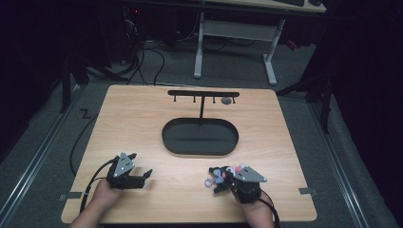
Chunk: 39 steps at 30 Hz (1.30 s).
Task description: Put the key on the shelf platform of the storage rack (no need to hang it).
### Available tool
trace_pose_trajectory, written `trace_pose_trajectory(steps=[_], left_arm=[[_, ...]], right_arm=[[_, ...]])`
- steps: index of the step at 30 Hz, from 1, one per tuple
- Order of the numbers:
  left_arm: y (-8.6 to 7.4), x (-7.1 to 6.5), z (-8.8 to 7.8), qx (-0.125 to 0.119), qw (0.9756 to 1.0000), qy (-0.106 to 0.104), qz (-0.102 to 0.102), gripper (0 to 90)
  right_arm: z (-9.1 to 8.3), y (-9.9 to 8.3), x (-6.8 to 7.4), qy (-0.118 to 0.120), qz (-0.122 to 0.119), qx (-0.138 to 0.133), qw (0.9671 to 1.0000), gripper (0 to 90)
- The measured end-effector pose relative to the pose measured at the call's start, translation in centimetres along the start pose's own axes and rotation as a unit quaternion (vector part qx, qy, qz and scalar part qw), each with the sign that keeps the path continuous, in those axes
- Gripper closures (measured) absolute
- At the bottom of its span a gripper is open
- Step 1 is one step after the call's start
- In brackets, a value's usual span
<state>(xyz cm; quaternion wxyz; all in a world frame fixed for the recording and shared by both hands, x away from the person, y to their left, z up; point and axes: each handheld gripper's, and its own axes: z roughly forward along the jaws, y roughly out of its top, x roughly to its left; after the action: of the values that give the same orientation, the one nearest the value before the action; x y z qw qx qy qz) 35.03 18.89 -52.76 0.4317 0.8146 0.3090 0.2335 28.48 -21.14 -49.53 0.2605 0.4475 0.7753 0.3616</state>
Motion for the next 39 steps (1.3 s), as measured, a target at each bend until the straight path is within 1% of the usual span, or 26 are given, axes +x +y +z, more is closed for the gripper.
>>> trace_pose_trajectory(steps=[3,4,5,7,8,9,11,12,13,14,15,16,18,19,20,21,22,26,27,28,30,33,35,36,37,39], left_arm=[[0.0,0.0,0.0,0.000,1.0000,0.001,0.000,15.4],[0.0,0.0,0.0,0.000,1.0000,0.001,-0.001,15.4],[0.0,0.0,0.0,0.000,1.0000,0.001,-0.001,15.4],[0.0,0.0,0.0,0.000,1.0000,0.001,0.000,15.4],[0.0,0.0,0.0,0.001,1.0000,0.000,0.000,15.4],[0.0,0.0,0.0,0.001,1.0000,0.000,0.001,15.4],[0.0,0.0,0.0,0.001,1.0000,-0.001,0.002,15.4],[0.0,0.0,0.0,0.001,1.0000,-0.001,0.002,15.4],[0.0,0.0,0.1,0.001,1.0000,-0.002,0.000,15.4],[0.0,0.0,0.1,0.001,1.0000,-0.002,0.000,15.4],[0.0,0.0,0.1,0.000,1.0000,-0.002,-0.001,15.4],[0.1,0.1,0.1,0.002,1.0000,-0.002,-0.001,15.4],[0.1,0.1,0.1,0.002,1.0000,-0.002,-0.001,15.4],[0.1,0.1,0.1,0.002,1.0000,-0.003,-0.001,15.4],[0.1,0.1,0.1,0.002,1.0000,-0.003,-0.001,15.4],[0.1,0.1,0.1,0.002,1.0000,-0.002,-0.001,15.4],[0.1,0.1,0.1,0.002,1.0000,-0.002,-0.001,15.4],[0.0,0.1,0.1,0.001,1.0000,-0.003,-0.001,15.4],[0.1,0.1,0.1,0.002,1.0000,-0.003,-0.002,15.4],[0.1,0.1,0.1,0.002,1.0000,-0.003,-0.002,15.4],[0.1,0.1,0.1,0.002,1.0000,-0.004,-0.003,15.4],[0.2,0.2,0.2,0.003,1.0000,-0.005,-0.003,15.4],[0.3,0.2,0.4,0.004,1.0000,-0.005,-0.003,15.4],[0.3,0.1,0.5,0.005,1.0000,-0.005,-0.003,15.4],[0.3,0.1,0.5,0.005,1.0000,-0.005,-0.003,15.4],[0.3,0.1,0.5,0.006,1.0000,-0.005,-0.003,15.4]], right_arm=[[0.6,0.4,-1.0,-0.031,0.011,0.004,0.9995,90.0],[0.6,0.4,-1.0,-0.031,0.011,0.004,0.9995,90.0],[0.6,0.3,-1.5,-0.038,0.018,0.004,0.9991,90.0],[0.4,0.2,-1.8,-0.039,0.022,0.003,0.9990,90.0],[0.2,0.1,-1.9,-0.040,0.023,0.000,0.9989,90.0],[-0.4,0.0,-2.2,-0.041,0.033,-0.007,0.9986,90.0],[-1.1,0.0,-2.7,-0.047,0.039,-0.015,0.9980,90.0],[-1.1,0.0,-2.7,-0.047,0.039,-0.015,0.9980,90.0],[-1.7,-0.3,-3.4,-0.057,0.048,-0.018,0.9971,90.0],[-1.7,-0.3,-3.4,-0.057,0.048,-0.018,0.9971,90.0],[-2.2,-0.7,-4.2,-0.068,0.057,-0.018,0.9959,90.0],[-2.5,-1.1,-5.0,-0.078,0.062,-0.016,0.9949,90.0],[-2.7,-1.7,-6.1,-0.090,0.073,-0.007,0.9932,90.0],[-2.7,-2.0,-6.7,-0.093,0.076,-0.002,0.9928,90.0],[-2.7,-2.0,-6.7,-0.093,0.076,-0.002,0.9928,90.0],[-2.4,-2.6,-7.3,-0.093,0.081,0.012,0.9923,90.0],[-2.3,-2.9,-7.5,-0.093,0.083,0.019,0.9921,90.0],[-1.9,-3.1,-7.2,-0.084,0.081,0.024,0.9929,90.0],[-1.9,-3.0,-6.8,-0.081,0.075,0.025,0.9936,90.0],[-1.9,-3.0,-6.8,-0.081,0.075,0.025,0.9936,90.0],[-2.4,-3.2,-6.1,-0.071,0.072,0.026,0.9945,90.0],[-3.1,-3.6,-4.8,-0.055,0.055,0.034,0.9964,89.9],[-3.6,-3.3,-4.0,-0.044,0.049,0.028,0.9974,89.9],[-3.7,-3.1,-3.6,-0.039,0.042,0.024,0.9981,89.9],[-3.6,-3.0,-3.1,-0.032,0.037,0.020,0.9986,89.9],[-3.0,-2.8,-2.0,-0.010,0.030,0.025,0.9992,89.9]])
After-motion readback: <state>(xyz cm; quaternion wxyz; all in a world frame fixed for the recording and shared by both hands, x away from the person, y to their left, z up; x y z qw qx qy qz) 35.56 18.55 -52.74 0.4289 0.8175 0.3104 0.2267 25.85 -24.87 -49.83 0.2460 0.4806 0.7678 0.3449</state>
